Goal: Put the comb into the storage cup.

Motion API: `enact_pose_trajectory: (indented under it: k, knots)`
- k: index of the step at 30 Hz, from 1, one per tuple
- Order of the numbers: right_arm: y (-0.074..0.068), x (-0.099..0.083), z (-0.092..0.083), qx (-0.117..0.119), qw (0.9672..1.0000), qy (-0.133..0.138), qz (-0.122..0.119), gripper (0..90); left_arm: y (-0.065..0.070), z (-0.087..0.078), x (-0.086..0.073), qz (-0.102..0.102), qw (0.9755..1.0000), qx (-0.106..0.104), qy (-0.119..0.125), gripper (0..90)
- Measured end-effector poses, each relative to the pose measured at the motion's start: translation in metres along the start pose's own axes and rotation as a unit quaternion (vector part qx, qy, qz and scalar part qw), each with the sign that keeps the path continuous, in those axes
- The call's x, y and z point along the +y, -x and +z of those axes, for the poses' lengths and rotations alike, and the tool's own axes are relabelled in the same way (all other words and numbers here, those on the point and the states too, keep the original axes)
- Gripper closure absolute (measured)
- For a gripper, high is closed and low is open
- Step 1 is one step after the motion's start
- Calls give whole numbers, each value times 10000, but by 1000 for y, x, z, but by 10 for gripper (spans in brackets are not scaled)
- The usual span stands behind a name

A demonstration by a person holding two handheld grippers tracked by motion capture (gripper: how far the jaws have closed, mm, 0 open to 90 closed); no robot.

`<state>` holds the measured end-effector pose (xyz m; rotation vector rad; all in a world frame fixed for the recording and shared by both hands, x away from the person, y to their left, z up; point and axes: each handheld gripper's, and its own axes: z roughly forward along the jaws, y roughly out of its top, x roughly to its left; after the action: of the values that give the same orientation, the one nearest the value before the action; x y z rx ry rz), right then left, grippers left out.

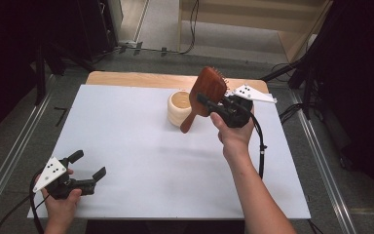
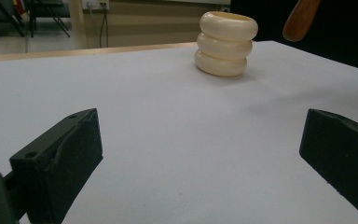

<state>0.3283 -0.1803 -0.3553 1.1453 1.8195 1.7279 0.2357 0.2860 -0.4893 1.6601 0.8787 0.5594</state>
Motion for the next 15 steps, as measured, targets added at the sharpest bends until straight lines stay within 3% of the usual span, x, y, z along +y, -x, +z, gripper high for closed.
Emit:
enact_pose_trajectory:
  k: [15]
  knots:
    - [5, 11, 6, -21, 10000, 38, 61, 552, 1, 0, 0, 17, 10000, 10, -5, 0]
